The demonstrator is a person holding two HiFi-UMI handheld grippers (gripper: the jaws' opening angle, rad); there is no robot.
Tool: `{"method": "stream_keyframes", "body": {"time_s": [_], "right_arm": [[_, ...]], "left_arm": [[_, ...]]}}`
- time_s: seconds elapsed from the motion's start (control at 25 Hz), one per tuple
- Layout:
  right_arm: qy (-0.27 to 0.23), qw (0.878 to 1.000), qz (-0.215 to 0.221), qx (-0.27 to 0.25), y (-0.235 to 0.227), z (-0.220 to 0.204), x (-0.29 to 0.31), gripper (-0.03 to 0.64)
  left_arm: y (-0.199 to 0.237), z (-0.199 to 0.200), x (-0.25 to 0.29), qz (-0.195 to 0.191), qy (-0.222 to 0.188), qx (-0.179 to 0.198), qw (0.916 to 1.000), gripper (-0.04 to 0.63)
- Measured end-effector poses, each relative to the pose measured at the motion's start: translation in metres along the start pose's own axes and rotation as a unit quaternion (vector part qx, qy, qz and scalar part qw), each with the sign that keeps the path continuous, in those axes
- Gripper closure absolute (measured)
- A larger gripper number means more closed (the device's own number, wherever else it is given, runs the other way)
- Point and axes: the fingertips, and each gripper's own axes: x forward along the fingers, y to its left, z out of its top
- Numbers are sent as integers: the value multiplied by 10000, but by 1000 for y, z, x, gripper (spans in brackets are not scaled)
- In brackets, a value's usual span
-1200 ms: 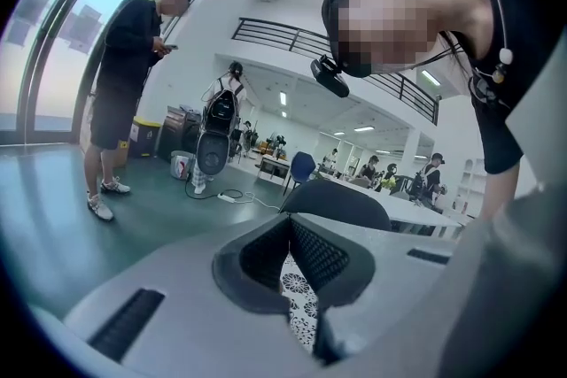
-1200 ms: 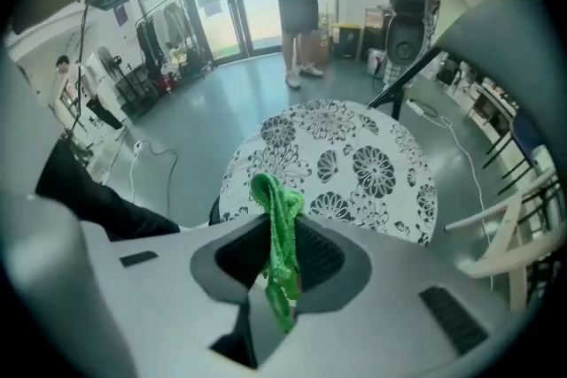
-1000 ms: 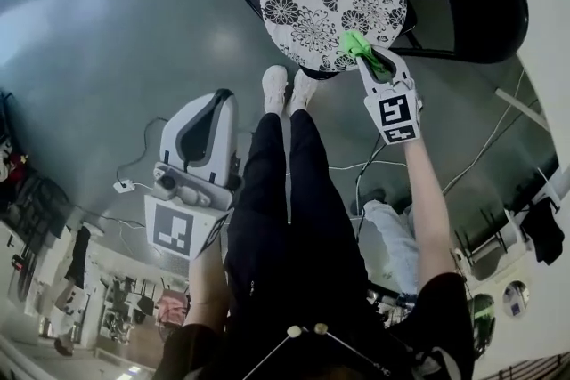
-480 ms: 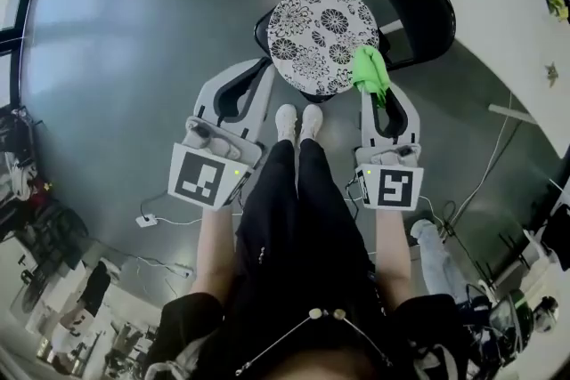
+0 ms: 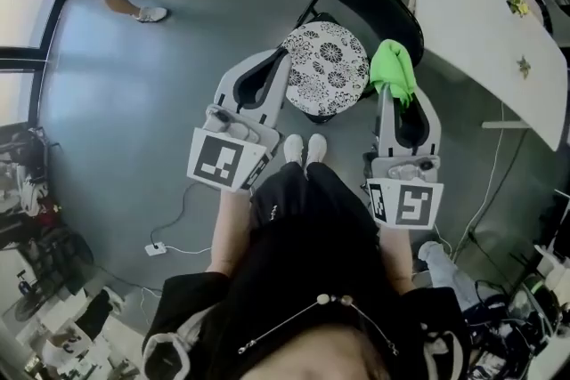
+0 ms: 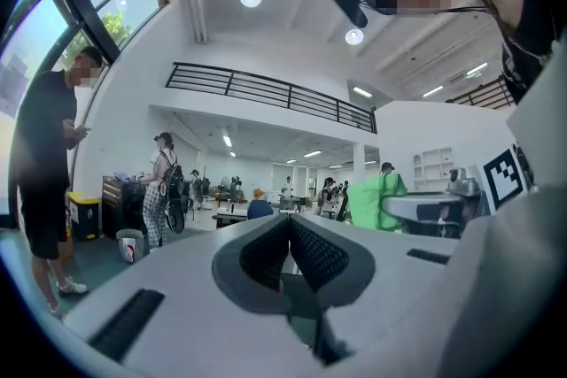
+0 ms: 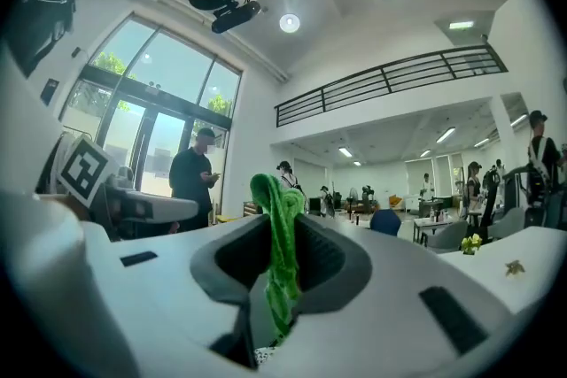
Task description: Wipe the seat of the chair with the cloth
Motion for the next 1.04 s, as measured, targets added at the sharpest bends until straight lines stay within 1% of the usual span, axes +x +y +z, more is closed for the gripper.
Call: {"method": "stream_keyframes", "body": {"time_s": [0.16, 0.24, 0.36, 0.52, 0.72, 1.04], "right_arm": [[-336, 9994, -29, -75, -10, 37, -10, 534], [-478, 9988, -35, -129, -10, 52, -14, 535], [-658, 9976, -26, -190, -4, 67, -18, 535], [-766, 9968, 32, -206, -3, 74, -25, 535], [-901, 9957, 25, -231, -2, 86, -35, 535], [-982, 9949, 7, -217, -5, 94, -48, 535]], "left_arm": [[-14, 25, -2, -7, -93, 412, 9991, 589], [-18, 36, -7, 5, -181, 512, 9985, 589], [-24, 50, -13, -9, -289, 564, 9980, 589], [-34, 60, -13, -18, -422, 688, 9967, 589], [-38, 66, -24, 8, -480, 726, 9962, 589], [-45, 76, -29, 17, -558, 762, 9955, 589]]}}
